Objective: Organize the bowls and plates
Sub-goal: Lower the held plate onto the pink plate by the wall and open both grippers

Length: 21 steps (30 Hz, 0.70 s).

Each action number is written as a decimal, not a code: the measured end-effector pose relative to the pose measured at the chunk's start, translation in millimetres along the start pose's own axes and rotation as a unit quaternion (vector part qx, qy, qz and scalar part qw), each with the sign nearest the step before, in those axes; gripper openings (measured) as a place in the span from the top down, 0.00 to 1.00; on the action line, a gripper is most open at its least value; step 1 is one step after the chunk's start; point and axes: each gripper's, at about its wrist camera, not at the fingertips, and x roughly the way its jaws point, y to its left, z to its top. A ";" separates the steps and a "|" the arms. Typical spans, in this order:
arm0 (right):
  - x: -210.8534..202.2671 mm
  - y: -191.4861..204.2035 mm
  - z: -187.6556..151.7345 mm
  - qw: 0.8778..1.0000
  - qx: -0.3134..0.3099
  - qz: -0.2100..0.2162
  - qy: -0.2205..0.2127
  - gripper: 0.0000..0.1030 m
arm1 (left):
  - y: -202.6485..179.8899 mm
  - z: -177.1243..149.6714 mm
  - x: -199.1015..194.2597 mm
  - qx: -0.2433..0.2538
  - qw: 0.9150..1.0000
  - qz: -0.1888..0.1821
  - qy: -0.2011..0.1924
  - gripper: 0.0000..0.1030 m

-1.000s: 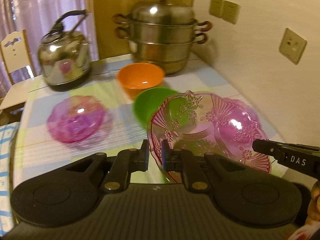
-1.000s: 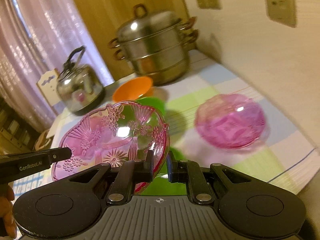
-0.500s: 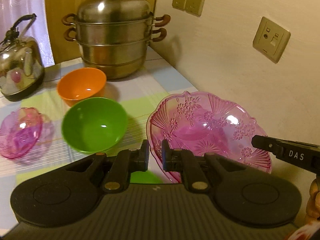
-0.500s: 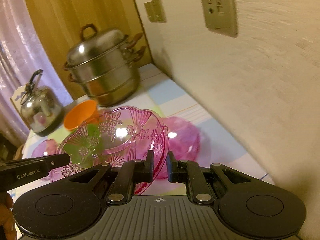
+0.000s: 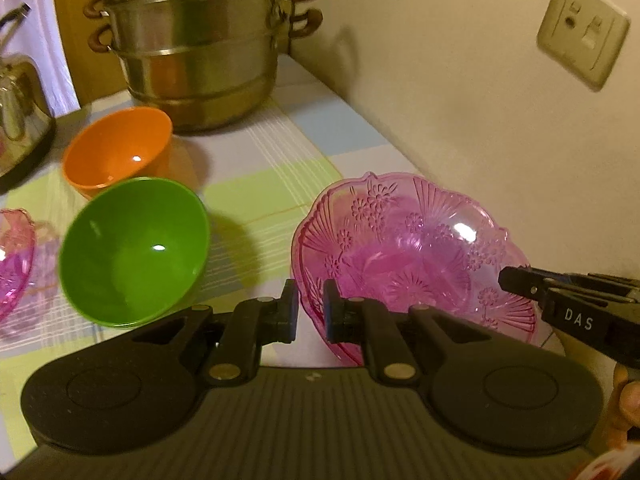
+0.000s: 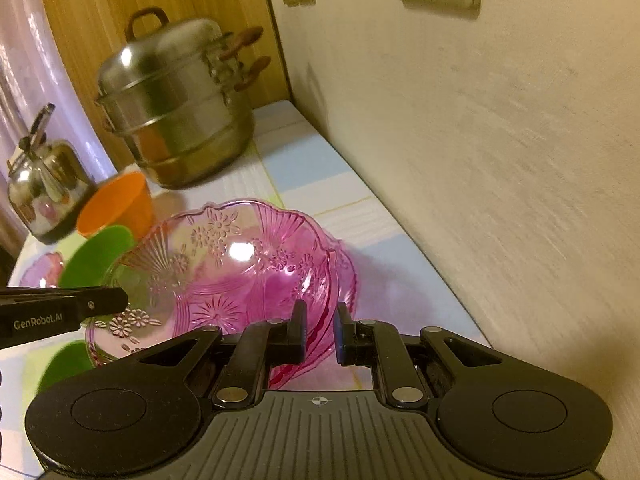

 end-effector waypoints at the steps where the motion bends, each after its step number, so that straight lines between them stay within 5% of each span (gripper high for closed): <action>1: 4.5 -2.3 0.1 1.000 -0.002 -0.001 0.001 0.87 | -0.5 1.5 6.9 0.001 1.000 0.001 0.007 0.89; 21: 64.2 -11.3 4.1 0.998 -0.057 -0.017 0.014 0.87 | 3.6 10.8 71.1 0.017 0.998 0.013 0.053 0.86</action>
